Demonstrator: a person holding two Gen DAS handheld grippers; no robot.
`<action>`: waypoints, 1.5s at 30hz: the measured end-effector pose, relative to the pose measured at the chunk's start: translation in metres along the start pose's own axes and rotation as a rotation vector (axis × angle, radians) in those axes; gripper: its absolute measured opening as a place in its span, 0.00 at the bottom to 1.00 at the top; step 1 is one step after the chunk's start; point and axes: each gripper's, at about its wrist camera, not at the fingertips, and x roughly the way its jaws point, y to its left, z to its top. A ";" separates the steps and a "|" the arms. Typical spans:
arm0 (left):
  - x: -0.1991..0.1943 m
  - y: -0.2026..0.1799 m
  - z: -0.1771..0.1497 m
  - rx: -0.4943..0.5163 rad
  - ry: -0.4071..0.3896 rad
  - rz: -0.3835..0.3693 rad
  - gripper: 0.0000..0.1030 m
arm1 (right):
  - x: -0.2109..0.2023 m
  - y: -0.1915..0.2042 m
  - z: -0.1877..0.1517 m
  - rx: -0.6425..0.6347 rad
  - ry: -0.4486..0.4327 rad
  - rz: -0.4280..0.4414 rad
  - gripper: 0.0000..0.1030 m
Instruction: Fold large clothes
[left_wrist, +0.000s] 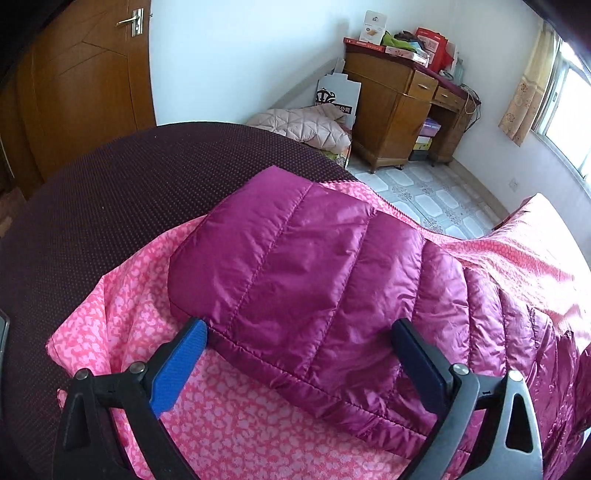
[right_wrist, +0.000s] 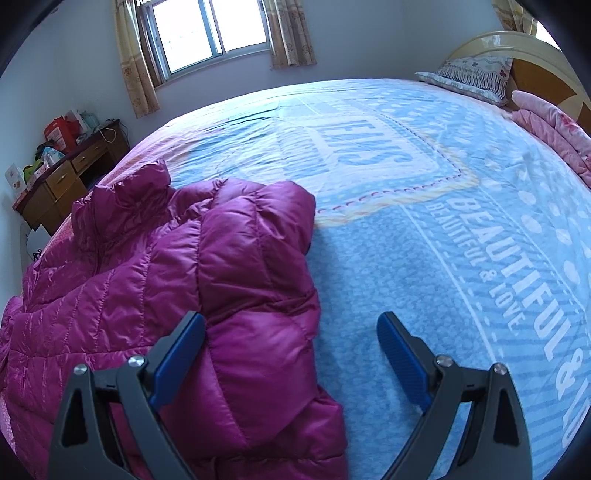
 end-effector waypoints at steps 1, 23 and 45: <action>0.000 0.000 0.000 0.002 -0.004 0.003 0.88 | 0.000 0.000 0.000 0.000 0.000 -0.001 0.94; -0.038 -0.014 -0.005 0.065 -0.164 -0.006 0.10 | 0.000 -0.002 0.000 0.006 -0.004 -0.003 0.93; -0.238 -0.255 -0.229 0.863 -0.481 -0.675 0.04 | -0.015 -0.003 -0.001 0.015 -0.091 -0.047 0.93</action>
